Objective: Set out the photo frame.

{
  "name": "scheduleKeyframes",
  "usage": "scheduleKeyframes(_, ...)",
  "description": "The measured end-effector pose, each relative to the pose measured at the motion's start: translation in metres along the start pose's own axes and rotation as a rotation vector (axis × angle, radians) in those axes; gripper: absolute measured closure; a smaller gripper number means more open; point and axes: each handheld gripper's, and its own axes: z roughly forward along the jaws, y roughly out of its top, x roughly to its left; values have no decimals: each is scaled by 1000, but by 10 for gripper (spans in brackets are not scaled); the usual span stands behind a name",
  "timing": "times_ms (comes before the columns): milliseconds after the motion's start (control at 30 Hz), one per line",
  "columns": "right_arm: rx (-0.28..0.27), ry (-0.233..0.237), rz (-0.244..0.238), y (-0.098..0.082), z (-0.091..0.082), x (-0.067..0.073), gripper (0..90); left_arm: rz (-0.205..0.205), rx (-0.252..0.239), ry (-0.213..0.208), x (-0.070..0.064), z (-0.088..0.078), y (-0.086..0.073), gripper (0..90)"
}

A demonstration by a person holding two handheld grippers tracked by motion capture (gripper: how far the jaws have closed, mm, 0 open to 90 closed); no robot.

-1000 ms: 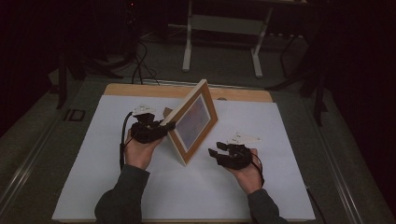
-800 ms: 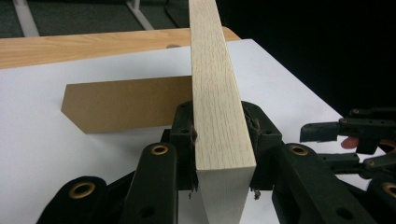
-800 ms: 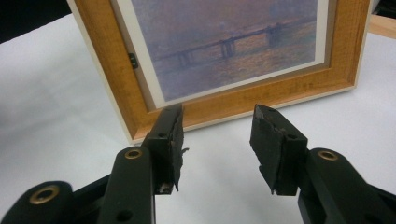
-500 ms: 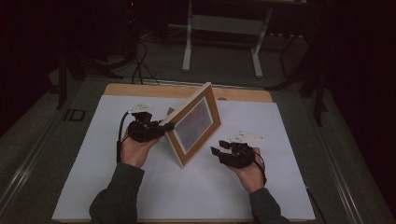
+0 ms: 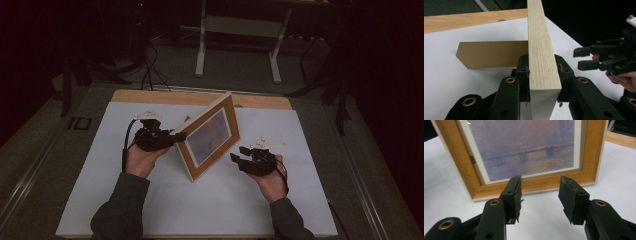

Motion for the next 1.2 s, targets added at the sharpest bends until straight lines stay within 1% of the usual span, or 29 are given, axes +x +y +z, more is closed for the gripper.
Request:
scheduleKeyframes(200,2,-24,-3,4,-1,-7,522,13,2,-35,2,0,0,713)
scheduleKeyframes(433,-1,-53,13,12,-1,-21,522,27,6,-68,4,0,0,715)
scheduleKeyframes(567,-4,-63,26,16,1,-28,522,28,8,-83,6,1,1,716)
scheduleKeyframes(667,-8,-63,45,20,1,-35,521,28,9,-96,8,0,1,716)
scheduleKeyframes(733,-10,-64,47,23,2,-38,520,28,11,-106,9,0,1,716)
scheduleKeyframes(833,-4,-63,39,28,4,-42,508,28,12,-117,10,0,1,716)
scheduleKeyframes(900,3,-53,25,30,6,-44,497,29,11,-122,11,0,0,716)
scheduleKeyframes(1000,8,-52,8,35,8,-46,486,31,7,-134,12,1,0,716)
scheduleKeyframes(1133,8,-51,-2,43,10,-50,446,27,6,-147,14,2,1,716)
scheduleKeyframes(1200,5,-47,-18,48,12,-52,424,26,6,-153,15,2,1,716)
